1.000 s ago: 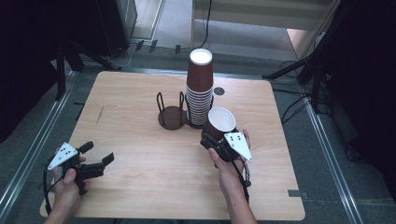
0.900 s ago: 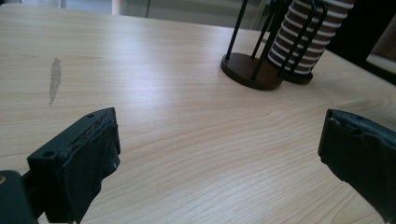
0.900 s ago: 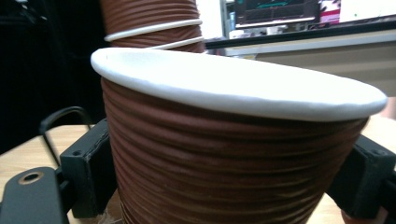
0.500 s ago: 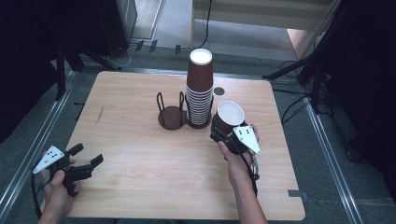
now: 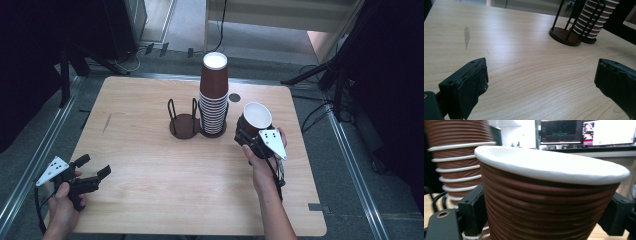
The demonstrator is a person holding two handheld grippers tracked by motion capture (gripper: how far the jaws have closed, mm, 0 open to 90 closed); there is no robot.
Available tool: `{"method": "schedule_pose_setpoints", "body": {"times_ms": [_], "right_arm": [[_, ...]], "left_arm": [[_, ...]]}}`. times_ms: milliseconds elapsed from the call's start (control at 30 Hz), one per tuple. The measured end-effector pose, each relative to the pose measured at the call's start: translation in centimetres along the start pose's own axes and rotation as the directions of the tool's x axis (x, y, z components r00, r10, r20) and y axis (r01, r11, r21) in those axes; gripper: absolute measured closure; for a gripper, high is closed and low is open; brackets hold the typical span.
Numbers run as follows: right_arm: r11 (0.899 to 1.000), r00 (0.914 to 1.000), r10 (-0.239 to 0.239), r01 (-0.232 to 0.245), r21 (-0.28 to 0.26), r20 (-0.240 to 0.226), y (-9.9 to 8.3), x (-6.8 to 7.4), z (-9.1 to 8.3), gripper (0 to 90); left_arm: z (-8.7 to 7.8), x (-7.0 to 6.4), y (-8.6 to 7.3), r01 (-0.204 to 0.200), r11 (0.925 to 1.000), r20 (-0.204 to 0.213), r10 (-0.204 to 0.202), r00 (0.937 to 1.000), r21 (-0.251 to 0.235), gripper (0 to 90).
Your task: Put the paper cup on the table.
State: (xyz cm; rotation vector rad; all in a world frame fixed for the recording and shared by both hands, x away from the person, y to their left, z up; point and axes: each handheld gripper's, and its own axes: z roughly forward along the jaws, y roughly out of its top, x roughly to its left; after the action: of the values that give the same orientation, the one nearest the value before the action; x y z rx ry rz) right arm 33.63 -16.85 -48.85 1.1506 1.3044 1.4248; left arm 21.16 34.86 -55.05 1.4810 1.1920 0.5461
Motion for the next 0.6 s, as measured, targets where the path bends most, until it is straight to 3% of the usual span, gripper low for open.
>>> {"method": "schedule_pose_setpoints", "body": {"times_ms": [333,600], "right_arm": [[0.999,0.9970,-0.016,0.013,0.038,0.076,0.0,-2.7,1.9,11.9],[0.993,0.9866,-0.084,0.072,0.090,0.140,-1.0,-5.1,3.1,11.7]], "left_arm": [[0.0,0.1,0.0,0.012,0.9999,0.004,-0.012,0.9999,-0.003,0.0],[0.0,0.0,0.0,0.008,1.0000,0.001,-0.008,1.0000,-0.001,0.0]]}}
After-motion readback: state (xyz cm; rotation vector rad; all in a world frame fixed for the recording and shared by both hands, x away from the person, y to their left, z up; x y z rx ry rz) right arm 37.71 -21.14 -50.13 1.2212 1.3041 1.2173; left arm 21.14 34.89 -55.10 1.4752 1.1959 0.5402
